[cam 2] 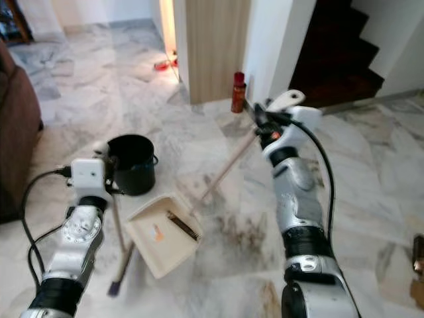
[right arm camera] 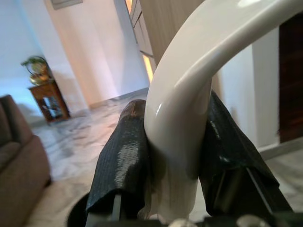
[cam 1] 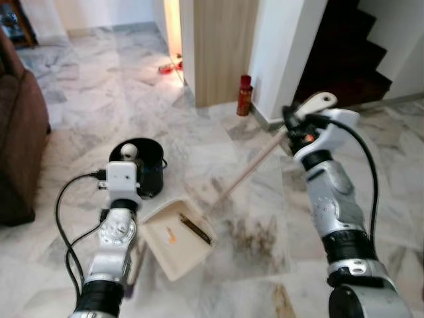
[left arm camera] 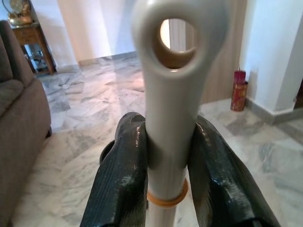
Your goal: Sweep floor
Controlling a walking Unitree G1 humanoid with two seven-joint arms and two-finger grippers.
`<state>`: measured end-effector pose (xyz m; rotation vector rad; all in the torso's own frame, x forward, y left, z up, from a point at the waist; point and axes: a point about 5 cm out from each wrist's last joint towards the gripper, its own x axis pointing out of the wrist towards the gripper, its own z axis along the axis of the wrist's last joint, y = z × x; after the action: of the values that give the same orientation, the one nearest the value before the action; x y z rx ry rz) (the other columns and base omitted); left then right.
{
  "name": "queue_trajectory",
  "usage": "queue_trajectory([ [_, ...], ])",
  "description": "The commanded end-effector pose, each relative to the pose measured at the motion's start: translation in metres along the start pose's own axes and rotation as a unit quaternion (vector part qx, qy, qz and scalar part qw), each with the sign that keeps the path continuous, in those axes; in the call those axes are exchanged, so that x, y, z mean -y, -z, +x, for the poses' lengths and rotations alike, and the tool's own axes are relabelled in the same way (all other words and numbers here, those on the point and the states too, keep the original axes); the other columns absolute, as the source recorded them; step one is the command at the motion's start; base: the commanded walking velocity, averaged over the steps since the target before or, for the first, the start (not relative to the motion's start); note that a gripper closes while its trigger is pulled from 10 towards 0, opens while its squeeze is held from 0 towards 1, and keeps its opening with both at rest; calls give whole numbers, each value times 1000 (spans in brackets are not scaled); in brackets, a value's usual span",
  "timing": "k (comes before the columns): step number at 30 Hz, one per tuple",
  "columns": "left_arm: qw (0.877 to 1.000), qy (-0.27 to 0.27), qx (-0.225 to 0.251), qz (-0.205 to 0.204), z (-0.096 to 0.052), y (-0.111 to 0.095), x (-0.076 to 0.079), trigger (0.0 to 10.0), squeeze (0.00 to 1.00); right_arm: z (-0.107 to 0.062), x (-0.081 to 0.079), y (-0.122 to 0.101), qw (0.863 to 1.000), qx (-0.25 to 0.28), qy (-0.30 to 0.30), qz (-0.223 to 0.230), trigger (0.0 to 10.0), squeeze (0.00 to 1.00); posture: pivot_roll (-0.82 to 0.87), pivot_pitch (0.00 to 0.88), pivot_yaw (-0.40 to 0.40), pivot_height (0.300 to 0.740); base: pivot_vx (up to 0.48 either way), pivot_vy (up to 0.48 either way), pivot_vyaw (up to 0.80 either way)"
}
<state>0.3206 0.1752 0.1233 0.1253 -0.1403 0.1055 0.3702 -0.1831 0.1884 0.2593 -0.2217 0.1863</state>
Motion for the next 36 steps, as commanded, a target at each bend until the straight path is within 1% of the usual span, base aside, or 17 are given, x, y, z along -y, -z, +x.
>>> queue_trajectory([
  [1, 1000, -11, 23, 4, 2, -8, -8, 10000, 0, 6, -8, -6, 1000, 19, -4, 2, 10000, 0, 2, 0, -29, 740, 0, 360, 0],
  [5, 1000, -11, 26, 4, 2, -9, -8, 10000, 0, 4, 2, -4, 1000, 17, 19, -1, 10000, 0, -2, 0, -27, 740, 0, 131, 0],
  [7, 1000, -9, 27, 4, 2, -9, -6, 10000, 0, 1, 10, -4, 999, 18, 40, -6, 10000, 0, -2, 0, -27, 740, 0, 0, 0],
  [8, 1000, -9, 27, 4, 2, -9, -6, 10000, 0, 1, 10, -4, 999, 18, 40, -6, 10000, 0, -2, 0, -27, 740, 0, 0, 0],
  [10, 1000, -9, 28, 3, 2, -9, -6, 10000, 0, -3, 19, -2, 998, 14, 65, -14, 10000, 0, -2, 0, -27, 740, 0, 0, 0],
  [11, 1000, -9, 28, 3, 2, -9, -6, 10000, 0, -3, 19, -2, 998, 14, 65, -14, 10000, 0, -2, 0, -27, 740, 0, 0, 0],
  [13, 1000, -10, 27, 3, 2, -9, -7, 10000, 0, -6, 29, -2, 995, 17, 101, -15, 10000, 0, -7, 0, -24, 740, 0, 0, 0],
  [16, 1000, -12, 27, 4, 3, -9, -7, 10000, 0, -9, 38, 0, 991, 14, 130, -15, 10000, 0, -6, 0, -23, 740, 0, 0, 0],
  [17, 1000, -12, 27, 4, 3, -9, -7, 10000, 0, -9, 38, 0, 991, 14, 130, -15, 10000, 0, -6, 0, -23, 740, 0, 0, 0],
  [21, 1000, -12, 28, 5, 2, -9, -8, 10000, 0, -16, 47, 9, 987, 1, 158, -18, 10000, 0, -5, 0, -24, 740, 0, 0, 0],
  [28, 1000, -12, 28, 4, 2, -9, -8, 10000, 0, -25, 56, 18, 983, -12, 176, -57, 10000, 0, -5, 0, -24, 740, 0, 0, 0],
  [29, 1000, -12, 28, 4, 2, -9, -8, 10000, 0, -28, 61, 19, 980, -12, 185, -73, 10000, 0, -4, 0, -22, 740, 0, 0, 0],
  [32, 1000, -10, 28, 4, 2, -9, -8, 10000, 0, -34, 70, 20, 974, -16, 209, -91, 10000, 0, -4, 0, -22, 740, 0, 0, 0],
  [36, 1000, -10, 28, 3, 2, -9, -7, 10000, 0, -38, 75, 22, 971, -17, 222, -88, 10000, 0, -5, 0, -23, 740, 0, 0, 0],
])
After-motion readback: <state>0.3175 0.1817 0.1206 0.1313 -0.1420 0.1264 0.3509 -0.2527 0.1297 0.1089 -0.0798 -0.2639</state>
